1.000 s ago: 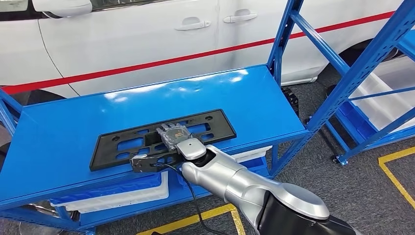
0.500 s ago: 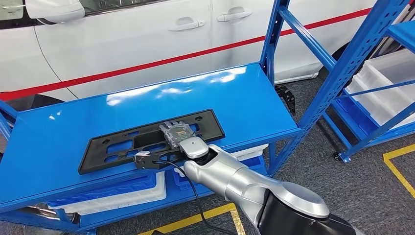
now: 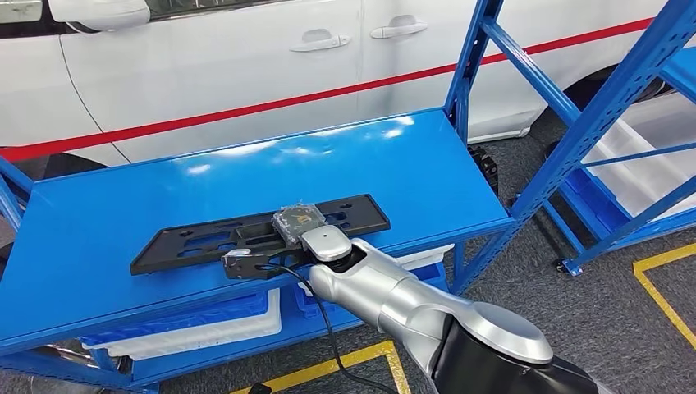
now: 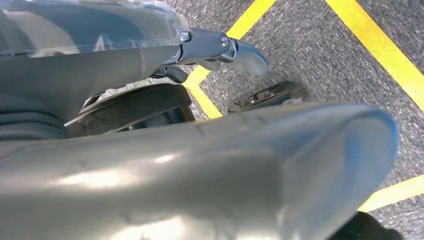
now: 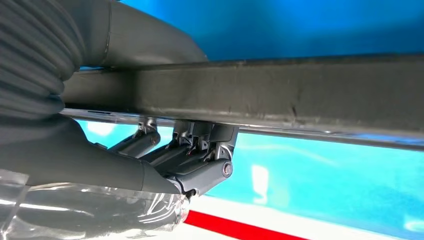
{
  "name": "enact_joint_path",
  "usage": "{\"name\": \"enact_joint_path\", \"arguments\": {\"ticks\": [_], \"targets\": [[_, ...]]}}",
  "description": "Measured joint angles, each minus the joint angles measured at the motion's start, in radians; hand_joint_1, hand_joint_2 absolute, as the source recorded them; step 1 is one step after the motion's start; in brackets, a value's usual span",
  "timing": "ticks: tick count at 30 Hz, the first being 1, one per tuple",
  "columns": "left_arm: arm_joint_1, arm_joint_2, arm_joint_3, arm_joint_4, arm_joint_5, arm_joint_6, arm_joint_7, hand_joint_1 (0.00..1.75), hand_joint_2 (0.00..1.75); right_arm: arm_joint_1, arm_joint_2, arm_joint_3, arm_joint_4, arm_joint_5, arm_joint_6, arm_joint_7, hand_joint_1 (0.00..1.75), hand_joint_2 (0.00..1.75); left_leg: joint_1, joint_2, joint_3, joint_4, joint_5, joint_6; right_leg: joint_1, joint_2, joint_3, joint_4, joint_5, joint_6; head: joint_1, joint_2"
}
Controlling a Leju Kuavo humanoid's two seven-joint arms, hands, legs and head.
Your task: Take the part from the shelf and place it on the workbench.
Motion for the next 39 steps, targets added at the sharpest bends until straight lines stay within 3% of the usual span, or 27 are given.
{"name": "enact_joint_path", "arguments": {"ticks": [1, 3, 5, 6, 10, 12, 14, 15, 16, 17, 19, 20, 21, 25, 27, 29, 30, 31, 32, 34, 35, 36, 39], "targets": [[0.0, 0.0, 0.001, 0.0, 0.001, -0.001, -0.003, 0.0, 0.0, 0.001, -0.001, 0.0, 0.002, -0.001, -0.002, -0.003, 1.64, 1.75, 0.0, -0.001, 0.001, 0.001, -0.001, -0.001, -0.002, 0.0, 0.004, -0.01, 0.018, 0.0, 0.0, 0.0], [0.0, 0.0, 0.003, 0.0, 0.003, -0.003, -0.007, 0.0, 0.0, 0.001, -0.001, 0.0, 0.004, -0.002, -0.008, -0.01, 1.65, 1.75, 0.0, -0.003, 0.004, 0.004, -0.004, -0.005, -0.005, -0.001, 0.065, -0.135, 0.088, -0.002, 0.0, 0.0], [0.0, 0.0, 0.006, 0.0, 0.006, -0.004, -0.011, 0.0, 0.0, 0.001, -0.001, 0.0, 0.007, -0.002, -0.013, -0.017, 1.65, 1.75, -0.003, -0.005, 0.002, 0.01, -0.009, -0.014, -0.004, -0.002, 0.121, -0.25, 0.127, -0.01, 0.0, 0.0], [0.0, 0.0, 0.008, 0.0, 0.007, -0.004, -0.012, 0.0, 0.0, 0.001, 0.0, 0.0, 0.008, -0.002, -0.015, -0.021, 1.65, 1.75, -0.005, -0.006, 0.0, 0.011, -0.01, -0.019, -0.002, -0.002, 0.13, -0.274, 0.13, -0.015, 0.0, 0.0], [0.001, 0.0, 0.014, 0.0, 0.009, -0.005, -0.019, 0.0, 0.0, 0.001, 0.001, -0.005, 0.012, -0.004, -0.02, -0.028, 1.67, 1.75, -0.002, -0.005, -0.004, 0.026, -0.026, -0.04, -0.001, -0.001, 0.134, -0.285, 0.132, -0.039, -0.001, 0.0], [0.001, 0.001, 0.016, 0.0, 0.01, -0.005, -0.021, 0.0, 0.0, 0.002, 0.002, -0.008, 0.015, -0.003, -0.023, -0.029, 1.68, 1.75, 0.0, -0.003, -0.046, 0.121, -0.082, -0.049, -0.004, -0.003, 0.136, -0.289, 0.134, -0.047, -0.002, 0.0], [0.001, 0.002, 0.016, 0.0, 0.011, -0.005, -0.022, 0.0, 0.0, 0.007, 0.002, -0.01, 0.018, 0.0, -0.035, -0.033, 1.72, 1.75, 0.001, -0.003, -0.111, 0.261, -0.141, -0.055, -0.002, -0.004, 0.136, -0.288, 0.134, -0.051, -0.003, 0.0], [0.002, 0.002, 0.017, 0.0, 0.011, -0.004, -0.023, 0.0, 0.0, 0.01, 0.002, -0.011, 0.02, 0.002, -0.046, -0.036, 1.73, 1.75, 0.002, -0.003, -0.13, 0.3, -0.149, -0.056, -0.001, -0.004, 0.136, -0.287, 0.133, -0.052, -0.004, 0.0], [0.003, 0.003, 0.017, 0.0, 0.011, -0.004, -0.023, 0.0, 0.0, 0.012, 0.002, -0.012, 0.021, 0.004, -0.061, -0.039, 1.73, 1.75, 0.001, -0.003, -0.131, 0.299, -0.136, -0.055, 0.0, -0.004, 0.136, -0.286, 0.133, -0.052, -0.004, 0.0], [0.004, 0.003, 0.018, 0.0, 0.011, -0.004, -0.023, 0.0, 0.0, 0.013, 0.002, -0.015, 0.023, 0.006, -0.08, -0.041, 1.73, 1.75, 0.001, -0.003, -0.114, 0.259, -0.106, -0.053, 0.0, -0.003, 0.136, -0.285, 0.133, -0.052, -0.004, 0.0], [0.005, 0.003, 0.019, 0.0, 0.011, -0.003, -0.024, 0.0, 0.0, 0.011, 0.002, -0.023, 0.024, 0.014, -0.125, -0.043, 1.74, 1.75, 0.0, -0.003, -0.048, 0.116, -0.039, -0.044, 0.004, -0.001, 0.136, -0.283, 0.131, -0.049, -0.004, 0.0], [0.005, 0.003, 0.02, 0.0, 0.011, -0.002, -0.025, 0.0, 0.0, 0.008, 0.002, -0.029, 0.025, 0.019, -0.147, -0.043, 1.74, 1.75, -0.002, -0.003, -0.022, 0.06, -0.02, -0.039, 0.006, 0.0, 0.135, -0.281, 0.13, -0.046, -0.003, 0.0], [0.006, 0.003, 0.021, 0.0, 0.011, -0.002, -0.026, 0.0, 0.0, 0.003, 0.002, -0.037, 0.026, 0.028, -0.169, -0.044, 1.75, 1.75, -0.004, -0.003, -0.008, 0.027, -0.012, -0.034, 0.008, 0.0, 0.132, -0.28, 0.131, -0.043, -0.003, 0.0], [0.011, 0.002, 0.023, 0.0, 0.012, -0.001, -0.03, 0.0, 0.0, -0.037, 0.001, -0.082, 0.036, 0.09, -0.247, -0.04, 1.75, 1.75, -0.001, -0.003, -0.004, 0.008, -0.005, -0.013, 0.007, 0.0, 0.124, -0.27, 0.123, -0.02, -0.002, 0.0], [0.012, 0.002, 0.024, 0.0, 0.012, -0.002, -0.033, 0.0, 0.0, -0.069, -0.004, -0.114, 0.039, 0.13, -0.278, -0.035, 1.75, 1.75, 0.003, -0.001, -0.002, 0.001, 0.0, -0.004, 0.005, 0.0, 0.089, -0.191, 0.074, -0.011, -0.001, 0.0], [0.013, 0.002, 0.024, 0.0, 0.011, -0.002, -0.037, 0.0, 0.0, -0.097, -0.014, -0.154, 0.04, 0.178, -0.298, -0.026, 1.75, 1.75, 0.002, -0.001, -0.003, 0.001, 0.001, -0.001, 0.003, 0.0, 0.025, -0.058, 0.014, -0.004, -0.001, 0.0], [0.014, 0.002, 0.024, 0.0, 0.011, -0.003, -0.039, 0.0, 0.0, -0.108, -0.021, -0.176, 0.038, 0.21, -0.303, -0.02, 1.75, 1.75, 0.002, -0.002, -0.003, 0.001, 0.0, 0.0, 0.001, 0.0, 0.001, -0.009, 0.001, -0.002, 0.0, 0.0], [0.016, 0.002, 0.024, 0.0, 0.011, -0.003, -0.041, 0.0, 0.0, -0.118, -0.03, -0.202, 0.035, 0.248, -0.307, -0.014, 1.75, 1.75, 0.002, -0.003, -0.002, 0.003, 0.0, 0.0, 0.0, 0.0, -0.007, 0.002, 0.01, -0.001, 0.0, 0.0], [0.016, 0.002, 0.025, 0.0, 0.011, -0.003, -0.043, 0.0, 0.0, -0.13, -0.038, -0.23, 0.029, 0.288, -0.31, -0.009, 1.75, 1.75, 0.002, -0.004, -0.002, 0.005, -0.001, -0.001, -0.002, 0.0, 0.004, -0.026, 0.035, -0.001, 0.0, 0.0], [0.018, 0.002, 0.025, 0.0, 0.01, -0.002, -0.048, 0.0, 0.0, -0.158, -0.055, -0.293, 0.009, 0.367, -0.314, -0.007, 1.75, 1.75, 0.001, -0.006, -0.003, 0.012, -0.007, -0.006, -0.003, -0.001, 0.065, -0.159, 0.106, -0.006, 0.0, 0.0], [0.018, 0.002, 0.025, 0.0, 0.01, 0.0, -0.05, 0.0, 0.0, -0.172, -0.062, -0.324, -0.004, 0.401, -0.317, -0.009, 1.75, 1.75, -0.001, -0.006, -0.005, 0.018, -0.011, -0.01, -0.002, -0.002, 0.092, -0.217, 0.128, -0.009, -0.001, 0.0], [0.018, 0.002, 0.025, 0.0, 0.01, 0.003, -0.053, 0.0, 0.44, -0.184, -0.069, -0.356, -0.018, 0.431, -0.321, -0.012, 1.75, 1.75, -0.002, -0.005, -0.008, 0.022, -0.014, -0.015, 0.0, -0.002, 0.108, -0.255, 0.137, -0.013, -0.001, 0.0], [0.02, 0.002, 0.025, 0.0, 0.008, 0.009, -0.058, 0.0, 1.75, -0.207, -0.086, -0.441, -0.055, 0.481, -0.328, -0.02, 1.75, 1.75, -0.003, -0.004, -0.011, 0.023, -0.018, -0.029, 0.003, -0.002, 0.113, -0.272, 0.136, -0.028, -0.001, 0.0]]}}
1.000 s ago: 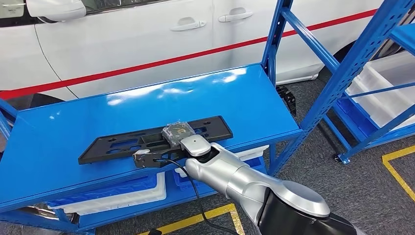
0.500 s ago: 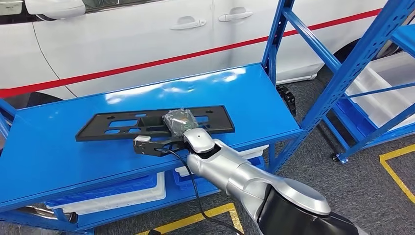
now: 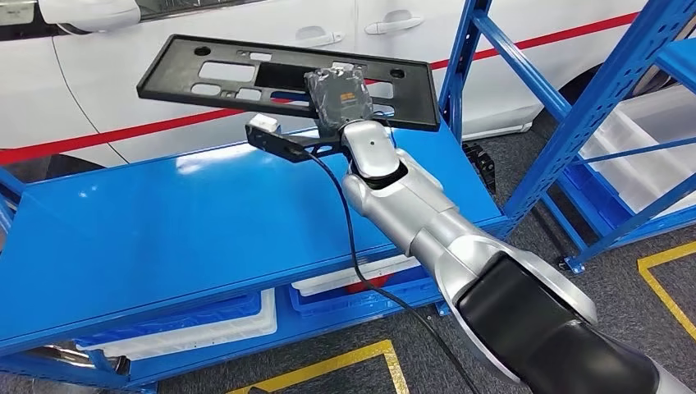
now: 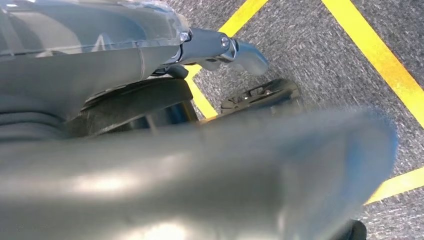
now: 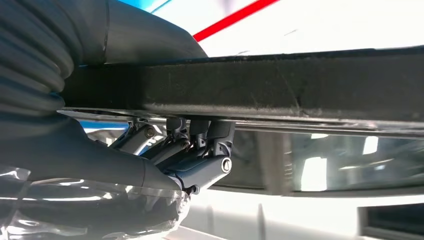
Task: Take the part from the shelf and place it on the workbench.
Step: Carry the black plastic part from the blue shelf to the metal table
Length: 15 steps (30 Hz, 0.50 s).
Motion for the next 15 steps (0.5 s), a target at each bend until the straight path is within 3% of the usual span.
{"name": "enact_joint_path", "arguments": {"ticks": [2, 5, 6, 7, 8, 11, 13, 15], "targets": [[0.001, 0.0, 0.0, 0.0, -0.003, 0.007, -0.003, 0.0, 1.75, -0.005, -0.007, -0.042, -0.027, 0.021, -0.014, -0.006, 1.73, 1.75, 0.001, 0.001, -0.011, 0.029, -0.023, -0.01, -0.004, -0.001, 0.003, -0.005, 0.002, -0.011, -0.001, 0.0], [0.002, 0.0, 0.0, 0.0, -0.013, 0.022, -0.007, 0.0, 1.75, 0.001, -0.016, -0.113, -0.093, 0.046, -0.038, -0.037, 1.73, 1.75, 0.004, 0.002, -0.093, 0.211, -0.113, -0.019, -0.005, -0.001, 0.005, -0.007, 0.001, -0.021, -0.001, 0.0], [0.002, 0.0, 0.0, 0.0, -0.016, 0.028, -0.005, 0.0, 1.75, 0.007, -0.02, -0.14, -0.121, 0.05, -0.038, -0.053, 1.73, 1.75, 0.004, 0.002, -0.122, 0.27, -0.131, -0.02, -0.003, -0.001, 0.006, -0.006, 0.0, -0.022, -0.001, 0.0], [0.003, 0.0, 0.0, 0.0, -0.019, 0.037, -0.002, 0.0, 1.75, 0.016, -0.024, -0.167, -0.151, 0.051, -0.036, -0.069, 1.73, 1.75, 0.004, 0.002, -0.137, 0.295, -0.129, -0.02, -0.002, -0.001, 0.007, -0.006, -0.002, -0.023, -0.001, 0.0], [0.004, 0.0, 0.0, 0.0, -0.02, 0.047, 0.002, 0.0, 1.75, 0.026, -0.028, -0.191, -0.18, 0.046, -0.033, -0.086, 1.73, 1.75, 0.004, 0.002, -0.131, 0.277, -0.107, -0.018, -0.001, 0.0, 0.01, -0.006, -0.003, -0.023, -0.001, 0.0], [0.005, 0.001, 0.0, 0.0, -0.012, 0.07, 0.01, 0.0, 1.75, 0.054, -0.037, -0.261, -0.269, 0.002, -0.021, -0.144, 1.73, 1.75, 0.0, 0.002, -0.043, 0.076, -0.001, -0.002, 0.002, 0.002, 0.017, -0.006, -0.008, -0.019, -0.001, 0.0], [0.005, 0.001, 0.001, 0.0, -0.014, 0.071, 0.018, 0.0, 1.75, 0.072, -0.043, -0.303, -0.321, -0.06, -0.01, -0.193, 1.73, 1.75, -0.006, 0.002, -0.011, 0.005, 0.015, 0.007, 0.003, 0.002, 0.015, -0.006, -0.008, -0.011, 0.0, 0.0], [0.006, 0.002, 0.001, 0.0, -0.018, 0.072, 0.026, 0.0, 1.75, 0.104, -0.048, -0.34, -0.373, -0.167, 0.013, -0.259, 1.73, 1.75, -0.007, 0.001, -0.005, -0.007, 0.013, 0.014, 0.003, 0.001, 0.014, -0.009, -0.007, 0.0, 0.0, 0.0]]}}
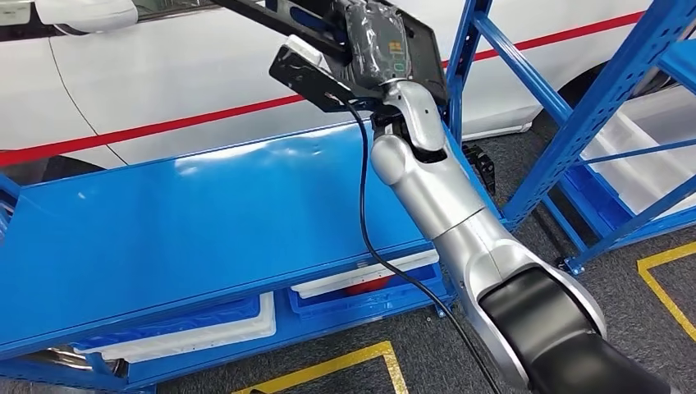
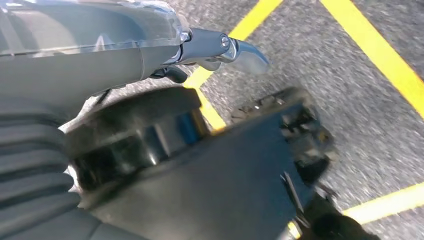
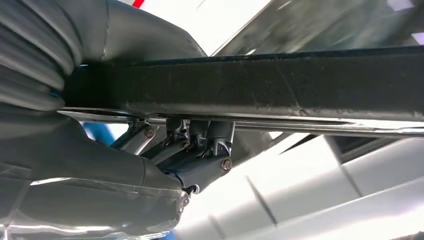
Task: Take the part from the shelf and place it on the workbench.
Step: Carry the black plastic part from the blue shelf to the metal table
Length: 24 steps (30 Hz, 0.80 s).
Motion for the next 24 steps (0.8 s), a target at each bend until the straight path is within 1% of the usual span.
{"name": "enact_joint_path", "arguments": {"ticks": [1, 2, 3, 4, 5, 6, 7, 8, 9, 10, 11, 12, 13, 14, 16, 17, 18, 19, 20, 21, 22, 23, 24], "targets": [[0.001, 0.0, 0.0, 0.0, 0.0, 0.002, 0.002, 0.0, 1.75, 0.02, -0.003, -0.019, -0.029, -0.077, 0.022, -0.039, 1.73, 1.75, 0.002, 0.0, 0.003, -0.006, 0.003, 0.005, 0.0, 0.0, 0.0, 0.003, -0.004, 0.006, 0.0, 0.0], [0.002, 0.0, 0.0, 0.0, 0.001, 0.006, 0.003, 0.0, 1.75, 0.042, -0.006, -0.041, -0.059, -0.176, 0.054, -0.082, 1.73, 1.75, 0.005, 0.001, 0.006, -0.013, 0.007, 0.01, -0.001, -0.001, -0.006, 0.019, -0.017, 0.011, 0.001, 0.0], [0.002, 0.0, 0.0, 0.0, 0.001, 0.01, 0.003, 0.0, 1.75, 0.065, -0.009, -0.063, -0.09, -0.281, 0.092, -0.125, 1.73, 1.75, 0.008, 0.002, 0.01, -0.019, 0.01, 0.016, -0.002, 0.0, -0.022, 0.055, -0.039, 0.016, 0.001, 0.0], [0.002, 0.0, 0.0, 0.0, 0.001, 0.015, 0.003, 0.0, 1.75, 0.09, -0.014, -0.088, -0.118, -0.381, 0.129, -0.164, 1.73, 1.75, 0.008, 0.002, 0.01, -0.021, 0.01, 0.018, -0.004, 0.0, -0.049, 0.111, -0.069, 0.02, 0.001, 0.0], [0.002, 0.0, 0.0, 0.0, 0.0, 0.02, 0.004, 0.0, 1.75, 0.116, -0.018, -0.111, -0.145, -0.478, 0.168, -0.195, 1.73, 1.75, 0.008, 0.002, 0.01, -0.02, 0.01, 0.02, -0.006, 0.0, -0.083, 0.179, -0.1, 0.023, 0.001, 0.0], [0.003, 0.0, 0.0, 0.0, 0.0, 0.026, 0.007, 0.0, 1.75, 0.143, -0.023, -0.132, -0.169, -0.563, 0.207, -0.217, 1.73, 1.75, 0.008, 0.001, 0.01, -0.02, 0.01, 0.021, -0.008, -0.001, -0.114, 0.239, -0.121, 0.026, 0.001, 0.0], [0.004, 0.0, 0.0, 0.0, -0.001, 0.03, 0.011, 0.0, 1.75, 0.171, -0.029, -0.15, -0.191, -0.649, 0.255, -0.235, 1.73, 1.75, 0.008, 0.0, 0.011, -0.019, 0.009, 0.021, -0.01, -0.001, -0.133, 0.272, -0.125, 0.029, 0.001, 0.0], [0.005, 0.0, 0.0, 0.0, -0.002, 0.034, 0.016, 0.0, 1.75, 0.199, -0.034, -0.164, -0.212, -0.735, 0.309, -0.249, 1.73, 1.75, 0.009, -0.001, 0.011, -0.018, 0.008, 0.02, -0.012, -0.001, -0.134, 0.266, -0.109, 0.03, 0.001, 0.0], [0.006, 0.0, -0.001, 0.0, -0.003, 0.038, 0.022, 0.0, 1.75, 0.227, -0.038, -0.176, -0.231, -0.817, 0.365, -0.263, 1.73, 1.75, 0.009, -0.002, 0.012, -0.015, 0.006, 0.018, -0.015, -0.002, -0.113, 0.218, -0.076, 0.031, 0.001, 0.0], [0.007, 0.0, -0.001, 0.0, -0.002, 0.04, 0.027, 0.0, 1.75, 0.255, -0.042, -0.184, -0.25, -0.893, 0.419, -0.277, 1.73, 1.75, 0.01, -0.002, 0.012, -0.011, 0.003, 0.014, -0.017, -0.002, -0.079, 0.144, -0.039, 0.031, 0.001, 0.0], [0.006, 0.0, -0.001, 0.0, 0.0, 0.042, 0.033, 0.0, 1.75, 0.281, -0.045, -0.19, -0.267, -0.959, 0.468, -0.291, 1.73, 1.75, 0.008, -0.002, 0.01, -0.006, 0.0, 0.009, -0.016, -0.002, -0.048, 0.079, -0.012, 0.029, 0.001, 0.0], [0.006, 0.0, 0.0, 0.0, 0.002, 0.044, 0.038, 0.0, 1.75, 0.307, -0.047, -0.194, -0.284, -1.02, 0.516, -0.303, 1.73, 1.75, 0.006, -0.002, 0.008, -0.001, -0.003, 0.004, -0.016, -0.002, -0.025, 0.032, 0.005, 0.025, 0.001, 0.0], [0.005, 0.0, 0.0, 0.0, 0.005, 0.045, 0.042, 0.0, 1.75, 0.333, -0.049, -0.197, -0.298, -1.069, 0.558, -0.313, 1.73, 1.75, 0.005, -0.002, 0.006, 0.003, -0.005, -0.001, -0.014, -0.001, -0.016, 0.011, 0.009, 0.021, 0.001, 0.0], [0.005, 0.0, 0.0, 0.0, 0.007, 0.046, 0.045, 0.0, 1.75, 0.358, -0.051, -0.198, -0.31, -1.11, 0.594, -0.32, 1.73, 1.75, 0.003, -0.002, 0.005, 0.004, -0.006, -0.004, -0.011, 0.0, -0.016, 0.012, 0.008, 0.015, 0.0, 0.0], [0.005, 0.0, 0.001, 0.0, 0.008, 0.046, 0.05, 0.0, 1.75, 0.403, -0.054, -0.199, -0.328, -1.171, 0.651, -0.327, 1.73, 1.75, 0.005, -0.002, 0.005, 0.006, -0.01, -0.012, -0.012, 0.0, -0.017, 0.009, 0.012, 0.002, 0.0, 0.0], [0.005, 0.0, 0.002, 0.0, 0.008, 0.046, 0.052, 0.0, 1.75, 0.42, -0.054, -0.199, -0.333, -1.193, 0.678, -0.331, 1.73, 1.75, 0.006, -0.001, 0.0, 0.02, -0.024, -0.017, -0.013, -0.001, -0.018, 0.008, 0.014, -0.004, 0.0, 0.0], [0.006, 0.0, 0.002, 0.0, 0.008, 0.045, 0.054, 0.0, 1.75, 0.435, -0.054, -0.199, -0.336, -1.213, 0.706, -0.336, 1.73, 1.75, 0.007, 0.0, -0.013, 0.052, -0.049, -0.021, -0.014, -0.002, -0.02, 0.006, 0.017, -0.01, -0.001, 0.0], [0.005, 0.001, 0.003, 0.0, 0.008, 0.045, 0.055, 0.0, 1.75, 0.449, -0.053, -0.198, -0.337, -1.23, 0.734, -0.342, 1.73, 1.75, 0.008, 0.0, -0.033, 0.104, -0.085, -0.025, -0.014, -0.003, -0.022, 0.005, 0.019, -0.015, -0.001, 0.0], [0.005, 0.001, 0.004, 0.0, 0.009, 0.044, 0.056, 0.0, 1.75, 0.464, -0.053, -0.196, -0.337, -1.245, 0.762, -0.349, 1.73, 1.75, 0.008, 0.001, -0.06, 0.173, -0.124, -0.028, -0.013, -0.003, -0.025, 0.005, 0.021, -0.019, -0.001, 0.0], [0.005, 0.001, 0.005, 0.0, 0.01, 0.044, 0.057, 0.0, 1.75, 0.479, -0.052, -0.192, -0.337, -1.257, 0.784, -0.354, 1.73, 1.75, 0.009, 0.001, -0.084, 0.238, -0.156, -0.029, -0.011, -0.003, -0.029, 0.005, 0.024, -0.021, -0.001, 0.0], [0.004, 0.001, 0.007, 0.0, 0.012, 0.044, 0.056, 0.0, 1.75, 0.495, -0.052, -0.188, -0.337, -1.265, 0.8, -0.359, 1.73, 1.75, 0.009, 0.001, -0.098, 0.282, -0.173, -0.03, -0.008, -0.003, -0.033, 0.006, 0.027, -0.022, -0.001, 0.0], [0.003, 0.001, 0.008, 0.0, 0.012, 0.044, 0.056, 0.0, 1.75, 0.509, -0.051, -0.183, -0.336, -1.27, 0.813, -0.362, 1.73, 1.75, 0.009, 0.0, -0.092, 0.287, -0.171, -0.027, -0.006, -0.001, -0.037, 0.006, 0.03, -0.023, -0.001, 0.0], [0.003, 0.001, 0.01, 0.0, 0.012, 0.044, 0.056, 0.0, 1.75, 0.52, -0.05, -0.178, -0.336, -1.273, 0.821, -0.365, 1.73, 1.75, 0.008, 0.0, -0.065, 0.251, -0.151, -0.022, -0.003, 0.003, -0.04, 0.006, 0.034, -0.023, -0.001, 0.0]]}}
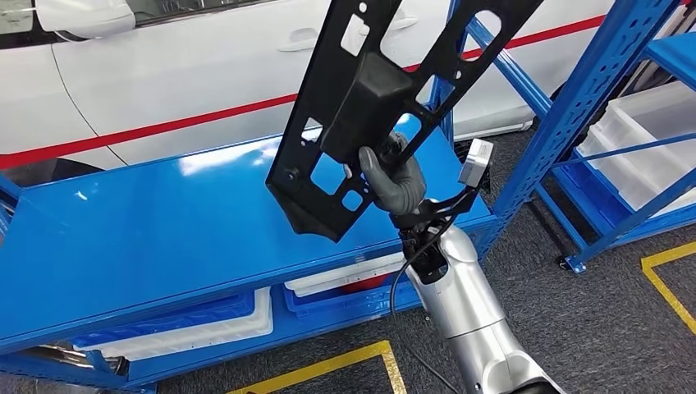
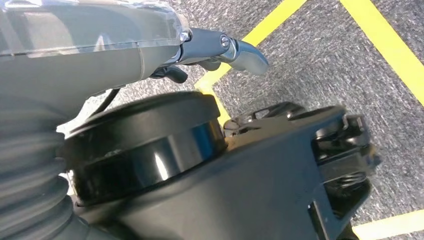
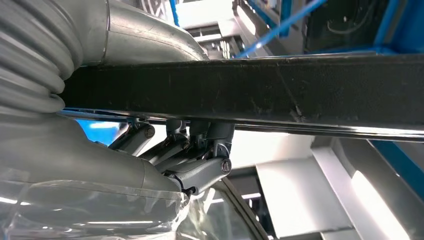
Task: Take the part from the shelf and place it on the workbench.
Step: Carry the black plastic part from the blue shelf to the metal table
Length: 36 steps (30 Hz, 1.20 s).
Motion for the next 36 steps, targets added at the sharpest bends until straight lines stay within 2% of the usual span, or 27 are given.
{"name": "enact_joint_path", "arguments": {"ticks": [2, 4, 7, 8, 9, 10, 12, 13, 14, 15, 17, 18, 19, 20, 22, 23, 24, 25, 27, 28, 29, 30, 31, 33, 34, 35, 36], "targets": [[0.001, 0.002, 0.002, 0.0, 0.0, 0.0, -0.001, 0.0, 1.75, 0.014, 0.005, 0.009, 0.0, -0.004, 0.009, -0.004, 1.73, 1.75, -0.004, -0.011, 0.087, -0.145, 0.051, 0.017, 0.005, 0.01, -0.005, 0.0, 0.01, 0.002, 0.0, 0.0], [0.003, 0.005, 0.004, 0.0, 0.0, 0.001, -0.004, 0.0, 1.75, 0.024, 0.011, 0.018, 0.0, -0.008, 0.014, -0.005, 1.73, 1.75, -0.011, -0.018, 0.139, -0.241, 0.076, 0.029, 0.004, 0.018, -0.009, -0.001, 0.02, 0.009, 0.001, 0.0], [0.003, 0.007, 0.004, 0.0, -0.003, 0.001, -0.007, 0.0, 1.75, 0.049, 0.014, 0.029, 0.001, -0.008, 0.024, -0.005, 1.73, 1.75, -0.015, -0.009, 0.144, -0.264, 0.094, 0.037, -0.001, 0.024, -0.011, -0.007, 0.034, 0.027, 0.001, 0.0], [0.004, 0.007, 0.004, 0.0, -0.004, 0.001, -0.007, 0.0, 1.75, 0.058, 0.014, 0.031, 0.001, -0.008, 0.029, -0.006, 1.73, 1.75, -0.012, -0.003, 0.144, -0.273, 0.106, 0.043, 0.0, 0.021, -0.015, -0.002, 0.025, 0.033, 0.001, 0.0], [0.004, 0.007, 0.004, 0.0, -0.006, 0.001, -0.007, 0.0, 1.75, 0.065, 0.014, 0.034, 0.001, -0.008, 0.034, -0.008, 1.73, 1.75, -0.009, 0.004, 0.141, -0.281, 0.118, 0.048, 0.0, 0.017, -0.024, 0.02, 0.002, 0.037, 0.002, 0.0], [0.005, 0.007, 0.004, 0.0, -0.007, 0.001, -0.007, 0.0, 1.75, 0.072, 0.014, 0.037, 0.002, -0.008, 0.038, -0.009, 1.73, 1.75, -0.006, 0.011, 0.136, -0.287, 0.129, 0.052, -0.001, 0.012, -0.04, 0.062, -0.037, 0.04, 0.003, 0.0], [0.007, 0.007, 0.004, 0.0, -0.009, 0.0, -0.008, 0.0, 1.75, 0.086, 0.014, 0.042, 0.004, -0.007, 0.042, -0.013, 1.73, 1.75, -0.007, 0.024, 0.118, -0.287, 0.141, 0.054, -0.006, 0.006, -0.084, 0.19, -0.123, 0.05, 0.004, 0.0], [0.008, 0.007, 0.004, 0.0, -0.01, 0.0, -0.008, 0.0, 1.75, 0.094, 0.014, 0.044, 0.006, -0.006, 0.043, -0.015, 1.73, 1.75, -0.007, 0.032, 0.109, -0.285, 0.146, 0.053, -0.009, 0.005, -0.097, 0.242, -0.146, 0.055, 0.005, 0.0], [0.009, 0.007, 0.004, 0.0, -0.01, -0.001, -0.008, 0.0, 1.75, 0.101, 0.014, 0.046, 0.008, -0.005, 0.044, -0.017, 1.73, 1.75, -0.006, 0.041, 0.099, -0.281, 0.15, 0.051, -0.013, 0.002, -0.094, 0.263, -0.151, 0.06, 0.004, 0.0], [0.009, 0.007, 0.004, 0.0, -0.01, -0.002, -0.008, 0.0, 1.75, 0.106, 0.014, 0.048, 0.01, -0.003, 0.044, -0.019, 1.73, 1.75, -0.005, 0.05, 0.091, -0.276, 0.152, 0.048, -0.016, -0.002, -0.069, 0.242, -0.137, 0.064, 0.005, 0.0], [0.008, 0.008, 0.004, 0.0, -0.011, -0.004, -0.006, 0.0, 1.75, 0.111, 0.014, 0.053, 0.011, 0.001, 0.045, -0.022, 1.73, 1.75, -0.004, 0.066, 0.074, -0.26, 0.153, 0.041, -0.022, -0.03, 0.022, 0.116, -0.101, 0.069, 0.005, 0.0], [0.007, 0.008, 0.004, 0.0, -0.011, -0.004, -0.005, 0.0, 1.75, 0.113, 0.015, 0.056, 0.011, 0.004, 0.045, -0.023, 1.73, 1.75, -0.004, 0.073, 0.068, -0.251, 0.152, 0.036, -0.02, -0.046, 0.058, 0.063, -0.086, 0.066, 0.004, 0.0], [0.007, 0.008, 0.004, 0.0, -0.011, -0.005, -0.003, 0.0, 1.75, 0.115, 0.016, 0.06, 0.011, 0.006, 0.045, -0.023, 1.73, 1.75, -0.005, 0.079, 0.066, -0.244, 0.151, 0.03, -0.018, -0.058, 0.078, 0.03, -0.081, 0.06, 0.004, 0.0], [0.006, 0.009, 0.004, 0.0, -0.011, -0.005, -0.001, 0.0, 1.75, 0.116, 0.017, 0.062, 0.011, 0.008, 0.045, -0.023, 1.73, 1.75, -0.007, 0.084, 0.064, -0.239, 0.151, 0.024, -0.015, -0.063, 0.083, 0.019, -0.082, 0.052, 0.003, 0.0], [0.006, 0.009, 0.004, 0.0, -0.01, -0.006, 0.001, 0.0, 1.75, 0.12, 0.019, 0.068, 0.011, 0.011, 0.045, -0.024, 1.73, 1.75, -0.007, 0.097, 0.063, -0.236, 0.156, 0.011, -0.013, -0.048, 0.074, 0.018, -0.074, 0.035, 0.002, 0.0], [0.005, 0.009, 0.004, 0.0, -0.01, -0.007, 0.002, 0.0, 1.75, 0.121, 0.02, 0.069, 0.011, 0.013, 0.045, -0.023, 1.73, 1.75, -0.005, 0.097, 0.06, -0.233, 0.153, 0.005, -0.014, -0.04, 0.07, 0.013, -0.069, 0.026, 0.002, 0.0], [0.005, 0.009, 0.004, 0.0, -0.01, -0.007, 0.002, 0.0, 1.75, 0.123, 0.022, 0.071, 0.011, 0.014, 0.045, -0.023, 1.73, 1.75, -0.003, 0.089, 0.053, -0.22, 0.137, -0.002, -0.015, -0.032, 0.064, 0.01, -0.061, 0.019, 0.002, 0.0], [0.005, 0.01, 0.004, 0.0, -0.009, -0.007, 0.003, 0.0, 1.75, 0.124, 0.025, 0.072, 0.01, 0.016, 0.044, -0.023, 1.73, 1.75, -0.001, 0.073, 0.041, -0.189, 0.106, -0.006, -0.016, -0.024, 0.056, 0.008, -0.053, 0.012, 0.001, 0.0], [0.005, 0.01, 0.005, 0.0, -0.008, -0.007, 0.002, 0.0, 1.75, 0.13, 0.03, 0.073, 0.009, 0.025, 0.041, -0.023, 1.73, 1.75, 0.002, 0.035, 0.004, -0.076, 0.02, -0.01, -0.014, -0.006, 0.036, 0.007, -0.036, 0.006, -0.001, 0.0], [0.005, 0.01, 0.005, 0.0, -0.008, -0.007, 0.001, 0.0, 1.75, 0.137, 0.032, 0.073, 0.008, 0.031, 0.039, -0.022, 1.73, 1.75, 0.002, 0.025, -0.008, -0.023, -0.01, -0.009, -0.011, 0.003, 0.026, 0.007, -0.028, 0.004, -0.001, 0.0], [0.005, 0.01, 0.005, 0.0, -0.009, -0.007, 0.001, 0.0, 1.75, 0.146, 0.032, 0.073, 0.006, 0.037, 0.038, -0.022, 1.73, 1.75, 0.002, 0.02, -0.008, 0.007, -0.022, -0.007, -0.008, 0.013, 0.016, 0.008, -0.021, 0.003, -0.001, 0.0], [0.004, 0.01, 0.005, 0.0, -0.01, -0.007, 0.001, 0.0, 1.75, 0.155, 0.032, 0.073, 0.005, 0.041, 0.036, -0.022, 1.73, 1.75, 0.001, 0.016, 0.01, -0.002, -0.013, -0.002, -0.005, 0.023, 0.007, 0.008, -0.013, 0.003, -0.001, 0.0], [0.005, 0.01, 0.005, 0.0, -0.011, -0.007, 0.002, 0.0, 1.75, 0.162, 0.032, 0.073, 0.003, 0.044, 0.035, -0.022, 1.73, 1.75, -0.001, 0.011, 0.045, -0.044, 0.008, 0.005, -0.003, 0.034, -0.002, 0.008, -0.005, 0.004, -0.001, 0.0], [0.004, 0.011, 0.005, 0.0, -0.012, -0.007, 0.004, 0.0, 1.75, 0.168, 0.032, 0.073, -0.004, 0.05, 0.031, -0.025, 1.73, 1.75, -0.006, -0.019, 0.131, -0.175, 0.043, 0.024, -0.001, 0.055, -0.016, 0.007, 0.012, 0.008, 0.0, 0.0], [0.004, 0.012, 0.005, 0.0, -0.013, -0.007, 0.006, 0.0, 1.75, 0.169, 0.033, 0.072, -0.008, 0.054, 0.029, -0.028, 1.73, 1.75, -0.008, -0.035, 0.16, -0.224, 0.052, 0.03, -0.003, 0.063, -0.02, 0.005, 0.021, 0.013, -0.001, 0.0], [0.004, 0.013, 0.005, 0.0, -0.014, -0.007, 0.008, 0.0, 1.75, 0.171, 0.033, 0.072, -0.012, 0.059, 0.027, -0.031, 1.73, 1.75, -0.011, -0.046, 0.173, -0.252, 0.054, 0.033, -0.006, 0.07, -0.023, 0.003, 0.029, 0.019, -0.002, 0.0], [0.002, 0.014, 0.005, 0.0, -0.015, -0.008, 0.009, 0.0, 1.75, 0.173, 0.034, 0.072, -0.016, 0.064, 0.024, -0.033, 1.73, 1.75, -0.013, -0.047, 0.175, -0.259, 0.057, 0.032, -0.008, 0.076, -0.024, -0.001, 0.037, 0.026, -0.003, 0.0]]}}
